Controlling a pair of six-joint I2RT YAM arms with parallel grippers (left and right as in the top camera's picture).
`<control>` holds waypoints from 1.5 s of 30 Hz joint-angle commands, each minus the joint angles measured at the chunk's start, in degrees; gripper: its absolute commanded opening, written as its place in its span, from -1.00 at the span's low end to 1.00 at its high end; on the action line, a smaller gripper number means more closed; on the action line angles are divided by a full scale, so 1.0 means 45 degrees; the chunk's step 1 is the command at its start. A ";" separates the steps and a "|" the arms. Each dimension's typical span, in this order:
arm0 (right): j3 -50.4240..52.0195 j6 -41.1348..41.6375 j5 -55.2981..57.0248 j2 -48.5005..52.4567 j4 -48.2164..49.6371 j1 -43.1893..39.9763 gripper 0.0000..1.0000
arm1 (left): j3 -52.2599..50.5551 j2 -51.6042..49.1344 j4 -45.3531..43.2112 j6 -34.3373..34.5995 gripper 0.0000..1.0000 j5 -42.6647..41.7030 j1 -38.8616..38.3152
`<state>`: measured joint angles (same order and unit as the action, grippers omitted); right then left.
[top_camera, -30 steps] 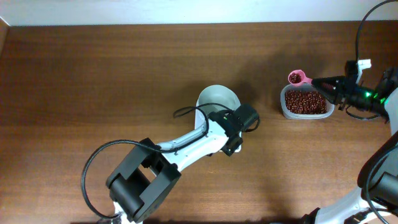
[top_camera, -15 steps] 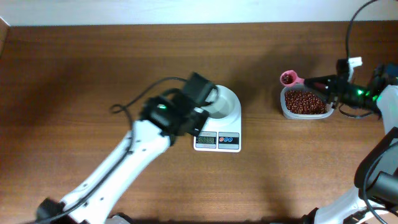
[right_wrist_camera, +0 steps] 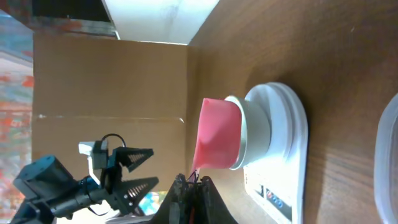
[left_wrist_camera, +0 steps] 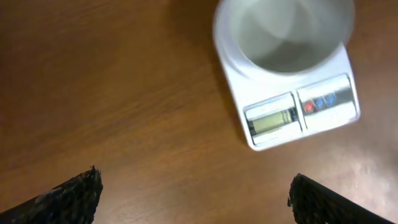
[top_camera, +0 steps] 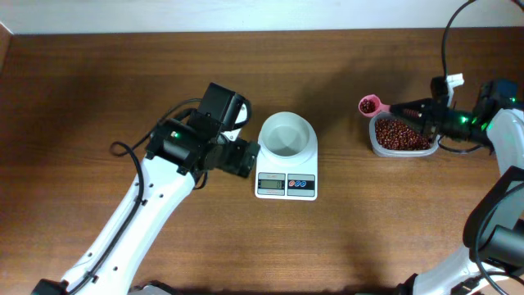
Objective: Scoop and weigh 50g on scale
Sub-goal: 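Pull the left gripper back from the scale to the left side, then carry the bean-filled pink scoop over the white bowl with the right gripper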
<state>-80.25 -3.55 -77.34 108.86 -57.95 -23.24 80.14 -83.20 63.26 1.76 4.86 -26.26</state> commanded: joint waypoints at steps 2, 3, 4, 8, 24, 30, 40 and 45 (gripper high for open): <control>0.0073 -0.0155 0.0015 0.0107 -0.0185 0.0019 -0.92 | 0.0282 0.0622 0.1350 -0.5333 0.98 -0.2880 0.0248; 0.0073 -0.0155 0.0015 0.0107 -0.0267 0.0019 -0.92 | 0.0432 0.1069 0.1715 -0.6207 0.98 -0.3657 0.0427; 0.0073 -0.0155 0.0015 0.0107 -0.0277 0.0024 -0.92 | 0.0481 0.1613 0.1836 -0.7145 0.99 -0.4566 0.0631; 0.0073 -0.0160 0.0015 0.0107 -0.0811 0.0019 -0.92 | 0.0481 0.3065 0.1923 -0.7742 0.98 -0.4750 0.1583; 0.0073 -0.2501 0.0015 0.0107 -0.3322 0.0180 -0.92 | 0.0476 0.3128 0.2356 -0.8072 0.98 -0.4949 0.2322; 0.0073 -0.2501 0.0005 0.0107 -0.3313 0.0933 -0.92 | 0.0476 0.2414 0.2346 -0.8461 0.98 -0.4945 0.2696; 0.0073 -0.2501 0.0005 0.0107 -0.3308 0.1020 -0.92 | 0.0476 0.2166 0.2351 -0.8461 0.98 -0.4935 0.2696; 0.0073 -0.2603 0.0005 0.0107 -0.2958 0.1783 -0.92 | 0.0476 0.2166 0.2351 -0.8461 0.98 -0.4940 0.2696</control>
<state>-80.23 -13.87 -76.95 108.92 -72.23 -17.93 81.56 -73.03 73.76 -35.16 -16.34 -14.46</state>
